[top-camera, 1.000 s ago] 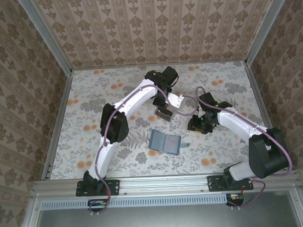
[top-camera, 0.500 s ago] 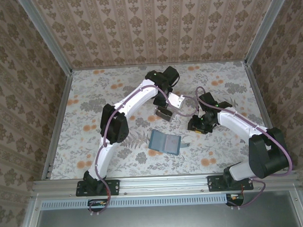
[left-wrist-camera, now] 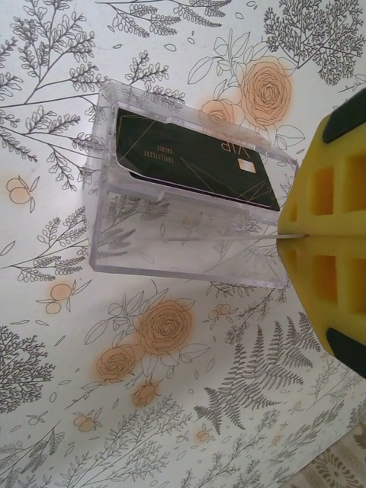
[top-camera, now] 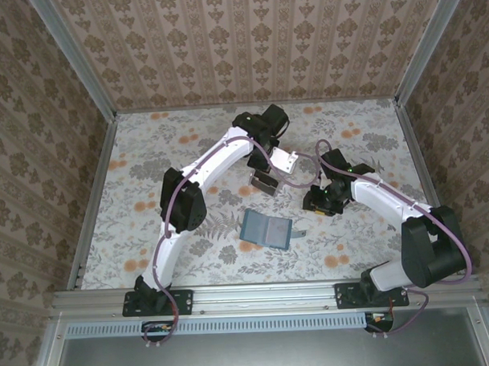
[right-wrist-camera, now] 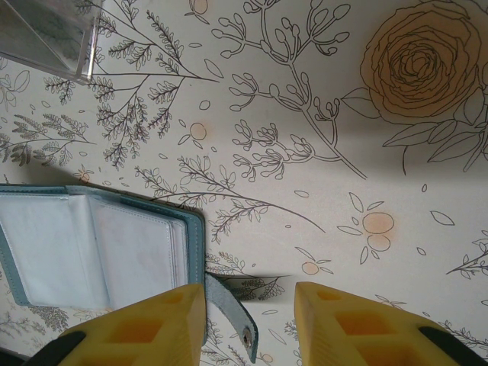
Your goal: Take the credit cards out of the card holder
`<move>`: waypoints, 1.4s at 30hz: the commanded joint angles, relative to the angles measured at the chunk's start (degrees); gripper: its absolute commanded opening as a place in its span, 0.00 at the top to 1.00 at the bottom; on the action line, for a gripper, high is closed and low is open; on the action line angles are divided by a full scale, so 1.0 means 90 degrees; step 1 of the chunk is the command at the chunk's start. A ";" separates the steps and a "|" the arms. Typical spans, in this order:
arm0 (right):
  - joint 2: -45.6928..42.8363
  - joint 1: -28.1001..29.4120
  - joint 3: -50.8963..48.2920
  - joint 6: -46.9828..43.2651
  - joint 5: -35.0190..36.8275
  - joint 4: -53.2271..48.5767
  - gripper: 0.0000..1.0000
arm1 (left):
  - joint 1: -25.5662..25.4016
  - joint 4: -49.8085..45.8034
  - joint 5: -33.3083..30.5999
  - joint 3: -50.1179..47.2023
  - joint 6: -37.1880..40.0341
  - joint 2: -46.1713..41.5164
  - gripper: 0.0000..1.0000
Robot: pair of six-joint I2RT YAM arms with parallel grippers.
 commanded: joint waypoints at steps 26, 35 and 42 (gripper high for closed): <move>0.0095 -0.0034 -0.0052 -0.0040 -0.0149 -0.0045 0.63 | 0.0287 -0.1976 0.0651 0.1170 -0.0643 0.0837 1.00; 0.0077 -0.0029 -0.0125 -0.0058 -0.0194 -0.0015 0.63 | 0.0301 -0.2530 0.1047 0.1243 -0.0718 0.0957 1.00; 0.0083 -0.0027 -0.0151 -0.0080 -0.0204 0.0001 0.63 | 0.0317 -0.2614 0.0913 0.1604 -0.0841 0.1339 0.97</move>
